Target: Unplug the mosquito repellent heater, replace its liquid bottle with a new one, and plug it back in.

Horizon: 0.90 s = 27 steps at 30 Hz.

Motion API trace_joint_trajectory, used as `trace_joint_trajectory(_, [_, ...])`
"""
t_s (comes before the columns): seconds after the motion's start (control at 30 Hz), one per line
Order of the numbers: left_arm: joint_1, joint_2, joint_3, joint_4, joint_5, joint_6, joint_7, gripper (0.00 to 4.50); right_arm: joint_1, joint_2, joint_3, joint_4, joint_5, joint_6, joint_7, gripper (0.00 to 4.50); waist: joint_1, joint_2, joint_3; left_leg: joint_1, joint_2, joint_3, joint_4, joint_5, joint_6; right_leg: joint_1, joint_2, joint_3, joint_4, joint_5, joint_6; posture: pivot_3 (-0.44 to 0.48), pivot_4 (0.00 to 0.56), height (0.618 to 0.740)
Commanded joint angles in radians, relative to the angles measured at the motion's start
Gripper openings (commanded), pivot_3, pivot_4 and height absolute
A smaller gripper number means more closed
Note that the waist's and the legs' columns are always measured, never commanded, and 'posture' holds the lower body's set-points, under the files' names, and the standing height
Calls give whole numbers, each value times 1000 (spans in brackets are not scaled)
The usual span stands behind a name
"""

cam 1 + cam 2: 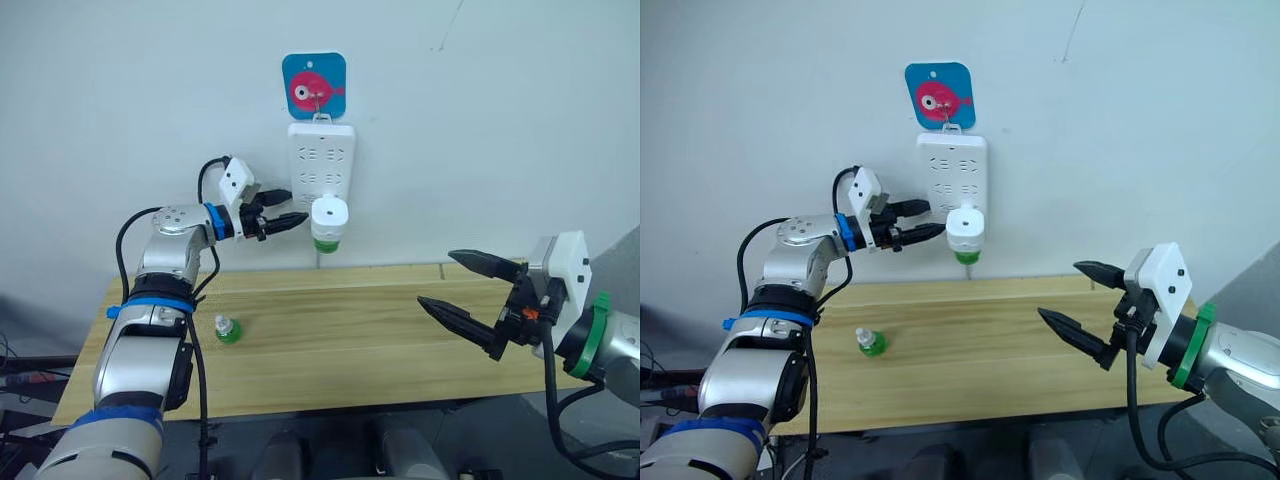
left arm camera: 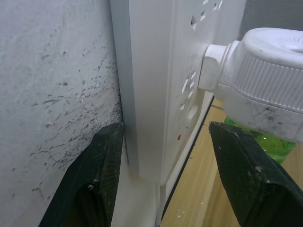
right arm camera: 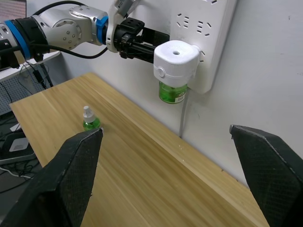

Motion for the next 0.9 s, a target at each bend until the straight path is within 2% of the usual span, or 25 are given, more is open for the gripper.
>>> trace_joint_trajectory(0.03, [-77, -22, -6, 79, 28, -45, -25, 2997, -15, -18, -11, -34, 29, -8, -19, 4500, 0, 0, 0, -1, 0, -1, 1, 0, 0, 0, 0, -3, 0, 0, 0, -228, 178, 730])
trace_joint_trajectory(0.2, [-124, -40, -5, 128, 34, -46, -96, 2997, -14, -26, -9, -40, 46, -10, -39, 4500, -3, 1, 6, -11, -1, -11, 11, 0, 0, -2, 1, -13, 0, 1, 1, -238, 179, 730])
trace_joint_trajectory(0.3, [-137, -51, -4, 138, 40, -48, -117, 2450, -11, -27, -4, -45, 54, -12, -51, 4500, -7, 1, 7, -12, -1, -13, 12, 0, 0, -2, 0, -14, 1, 1, 1, -240, 179, 730])
trace_joint_trajectory(0.77, [-143, -79, 28, 125, 30, -35, -113, 2450, -48, -16, 58, -35, 54, -21, -80, 4500, -8, 2, 9, -14, -2, -18, 12, 0, 0, -2, -3, -17, 1, 1, 1, -233, 176, 730])
trace_joint_trajectory(0.9, [-126, -83, 28, 94, 25, -15, -122, 1316, -136, 20, 155, -15, -11, -1, -167, 4500, -10, 3, 10, -14, -2, -18, 12, 0, 0, -2, -4, -17, 1, 1, 1, -233, 176, 730])
